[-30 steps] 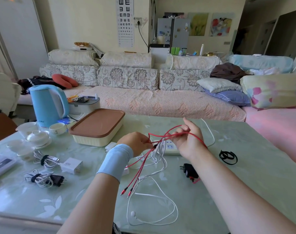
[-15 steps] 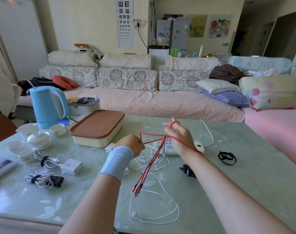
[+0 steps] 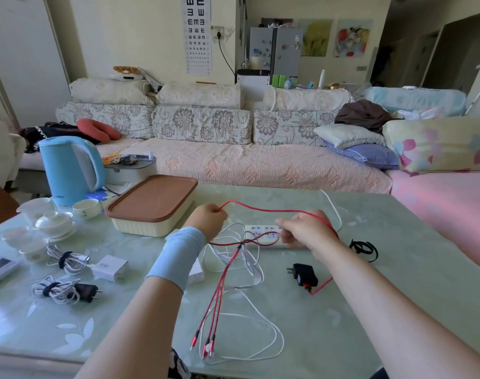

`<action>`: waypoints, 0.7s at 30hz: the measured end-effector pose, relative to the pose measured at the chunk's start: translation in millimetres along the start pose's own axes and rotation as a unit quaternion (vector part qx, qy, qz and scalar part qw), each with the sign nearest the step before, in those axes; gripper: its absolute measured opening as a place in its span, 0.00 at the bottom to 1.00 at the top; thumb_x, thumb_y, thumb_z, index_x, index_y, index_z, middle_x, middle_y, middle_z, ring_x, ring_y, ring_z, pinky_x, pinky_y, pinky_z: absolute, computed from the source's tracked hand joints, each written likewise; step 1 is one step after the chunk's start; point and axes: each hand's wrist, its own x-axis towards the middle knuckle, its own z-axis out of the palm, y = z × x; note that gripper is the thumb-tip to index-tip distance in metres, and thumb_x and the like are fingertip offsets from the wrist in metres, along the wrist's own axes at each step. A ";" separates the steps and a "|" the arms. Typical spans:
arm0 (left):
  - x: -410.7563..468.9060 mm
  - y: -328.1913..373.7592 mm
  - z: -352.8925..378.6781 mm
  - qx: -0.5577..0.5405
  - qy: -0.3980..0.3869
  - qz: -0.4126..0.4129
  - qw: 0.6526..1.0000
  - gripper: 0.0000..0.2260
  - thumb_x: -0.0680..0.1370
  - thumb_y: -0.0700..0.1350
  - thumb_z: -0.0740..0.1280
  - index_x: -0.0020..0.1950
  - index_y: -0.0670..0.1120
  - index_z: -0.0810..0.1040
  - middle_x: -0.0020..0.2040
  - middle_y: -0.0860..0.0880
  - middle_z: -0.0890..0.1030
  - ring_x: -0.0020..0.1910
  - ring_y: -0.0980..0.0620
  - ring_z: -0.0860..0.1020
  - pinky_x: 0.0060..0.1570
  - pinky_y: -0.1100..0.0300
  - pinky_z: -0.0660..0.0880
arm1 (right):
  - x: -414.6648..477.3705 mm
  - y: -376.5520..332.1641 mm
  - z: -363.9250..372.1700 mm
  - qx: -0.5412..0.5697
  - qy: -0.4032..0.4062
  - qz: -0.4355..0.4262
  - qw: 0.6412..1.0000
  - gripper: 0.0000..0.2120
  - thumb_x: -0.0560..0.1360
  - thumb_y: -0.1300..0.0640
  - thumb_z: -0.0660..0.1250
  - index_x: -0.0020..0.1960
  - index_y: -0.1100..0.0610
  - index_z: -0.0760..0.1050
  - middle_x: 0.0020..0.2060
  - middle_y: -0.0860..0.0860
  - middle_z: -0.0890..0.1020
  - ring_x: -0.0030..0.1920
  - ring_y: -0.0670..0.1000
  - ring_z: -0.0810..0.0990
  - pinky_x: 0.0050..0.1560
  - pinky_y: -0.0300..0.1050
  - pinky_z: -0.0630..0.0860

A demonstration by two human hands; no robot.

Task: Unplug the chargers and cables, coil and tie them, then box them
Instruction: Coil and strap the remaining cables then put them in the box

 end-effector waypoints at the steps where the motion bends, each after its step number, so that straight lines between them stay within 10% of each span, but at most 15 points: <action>1: 1.5 -3.9 4.1 0.109 0.030 0.012 0.993 0.08 0.78 0.43 0.61 0.55 0.47 0.77 0.46 0.46 0.78 0.45 0.43 0.77 0.43 0.59 0.70 | -1.5 2.0 -2.9 -0.079 -0.021 -0.009 0.997 0.10 0.75 0.56 0.72 0.40 0.62 0.77 0.30 0.56 0.81 0.28 0.53 0.79 0.31 0.45 0.81; 5: 4.6 -8.6 19.1 0.145 -0.034 0.017 0.989 0.20 0.76 0.41 0.60 0.68 0.50 0.71 0.60 0.45 0.79 0.56 0.43 0.78 0.56 0.55 0.75 | -24.4 -0.5 -17.6 -0.210 -0.366 0.077 0.903 0.11 0.81 0.57 0.63 0.59 0.64 0.75 0.45 0.57 0.82 0.30 0.50 0.79 0.26 0.41 0.76; 8: 3.1 -2.0 27.9 0.129 -0.106 0.050 0.985 0.14 0.76 0.39 0.61 0.56 0.54 0.78 0.48 0.48 0.82 0.42 0.46 0.81 0.43 0.60 0.77 | -37.4 -9.1 -35.6 -0.183 -0.538 0.086 0.818 0.15 0.82 0.53 0.61 0.60 0.64 0.77 0.45 0.55 0.85 0.32 0.50 0.82 0.26 0.39 0.77; 14: -21.1 9.4 28.1 0.118 -0.373 0.019 0.920 0.09 0.78 0.40 0.63 0.51 0.47 0.83 0.42 0.51 0.84 0.41 0.50 0.83 0.43 0.61 0.80 | -25.8 -4.0 -37.7 -0.034 -0.163 -0.091 0.982 0.12 0.79 0.54 0.65 0.38 0.55 0.75 0.31 0.50 0.76 0.26 0.47 0.70 0.24 0.37 0.63; 17: -19.5 6.9 33.8 0.157 -0.331 0.081 0.927 0.09 0.77 0.41 0.67 0.48 0.52 0.85 0.45 0.50 0.86 0.45 0.54 0.82 0.52 0.57 0.80 | -16.7 20.6 -28.2 -0.242 -0.109 -0.155 0.952 0.05 0.74 0.49 0.71 0.49 0.45 0.79 0.44 0.41 0.78 0.43 0.44 0.76 0.46 0.40 0.71; 21: -8.5 8.8 30.5 0.098 -0.082 0.169 0.977 0.17 0.74 0.32 0.62 0.42 0.52 0.83 0.41 0.51 0.84 0.38 0.54 0.79 0.41 0.63 0.74 | -21.1 46.0 -9.6 -0.393 -0.309 -0.068 0.864 0.19 0.71 0.39 0.71 0.60 0.41 0.79 0.58 0.41 0.81 0.58 0.45 0.79 0.60 0.42 0.74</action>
